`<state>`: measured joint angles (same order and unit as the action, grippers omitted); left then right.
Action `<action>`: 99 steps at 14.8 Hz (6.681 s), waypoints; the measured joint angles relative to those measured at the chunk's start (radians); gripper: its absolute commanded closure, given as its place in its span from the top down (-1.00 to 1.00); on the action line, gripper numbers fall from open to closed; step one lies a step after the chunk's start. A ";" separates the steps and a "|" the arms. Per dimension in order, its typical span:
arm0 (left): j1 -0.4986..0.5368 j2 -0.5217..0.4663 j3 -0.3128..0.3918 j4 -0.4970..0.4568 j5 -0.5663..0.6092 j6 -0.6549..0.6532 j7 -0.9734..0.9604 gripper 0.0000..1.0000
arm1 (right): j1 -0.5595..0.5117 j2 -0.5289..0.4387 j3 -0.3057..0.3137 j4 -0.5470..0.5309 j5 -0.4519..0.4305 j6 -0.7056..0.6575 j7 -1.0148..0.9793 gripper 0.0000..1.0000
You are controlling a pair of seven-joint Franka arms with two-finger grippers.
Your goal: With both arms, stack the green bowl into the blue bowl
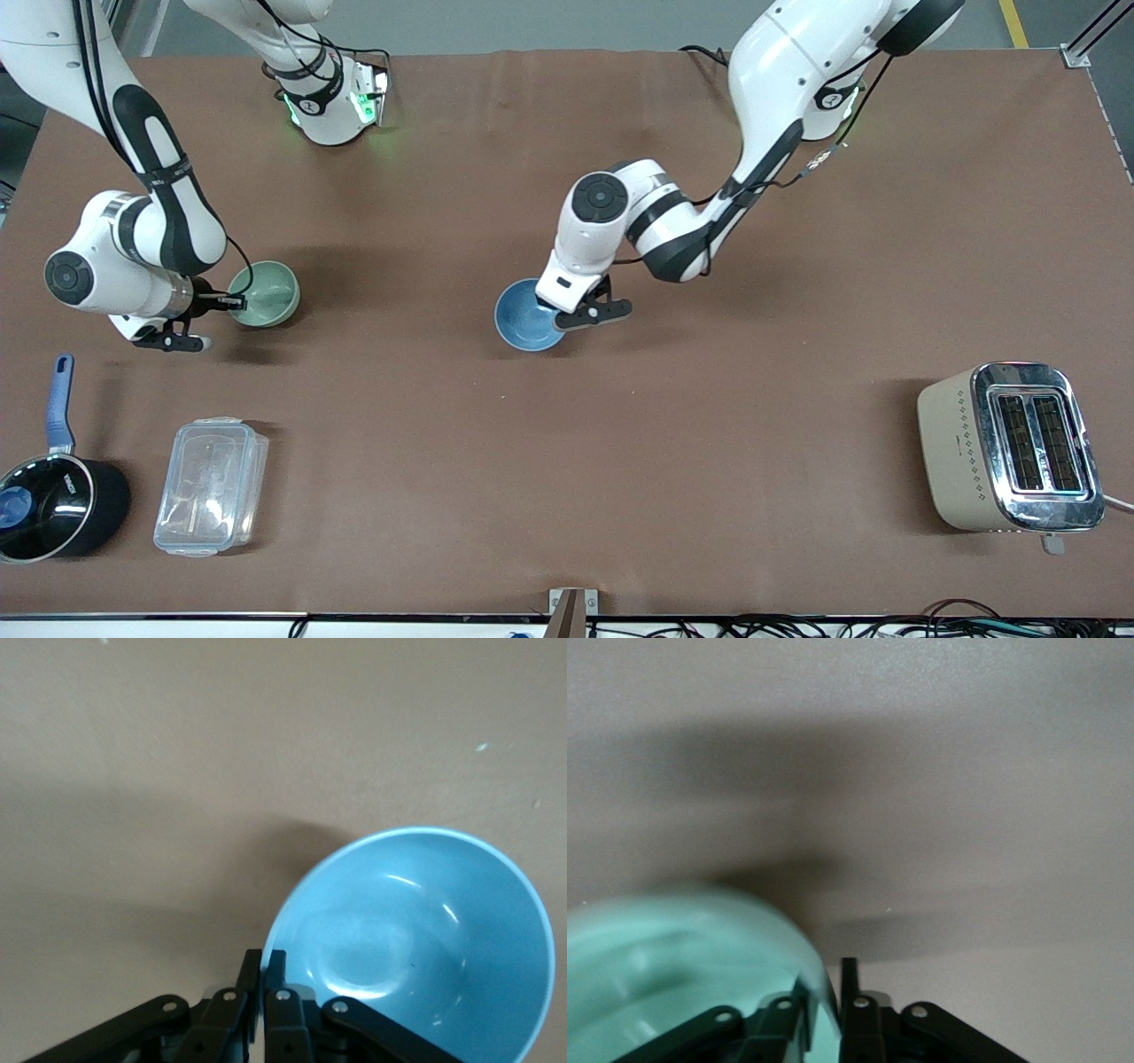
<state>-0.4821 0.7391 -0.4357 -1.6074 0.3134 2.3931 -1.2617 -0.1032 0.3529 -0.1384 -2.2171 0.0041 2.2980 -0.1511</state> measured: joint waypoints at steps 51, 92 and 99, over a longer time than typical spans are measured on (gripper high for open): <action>0.352 -0.888 0.444 -0.053 -0.298 -0.857 1.193 1.00 | 0.823 0.120 0.011 0.295 0.448 0.024 0.712 -0.70; 0.352 -0.843 0.443 0.000 -0.298 -0.874 1.234 1.00 | 0.141 -0.553 -0.117 0.445 -0.031 -0.703 0.048 1.00; 0.352 -0.843 0.444 0.001 -0.298 -0.881 1.234 1.00 | 0.121 -0.474 -0.117 0.624 -0.031 -0.779 0.039 1.00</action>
<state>-0.1300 -0.1041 0.0079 -1.6065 0.0150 1.5123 -0.0281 0.0182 -0.1208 -0.2551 -1.5928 -0.0269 1.5186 -0.1120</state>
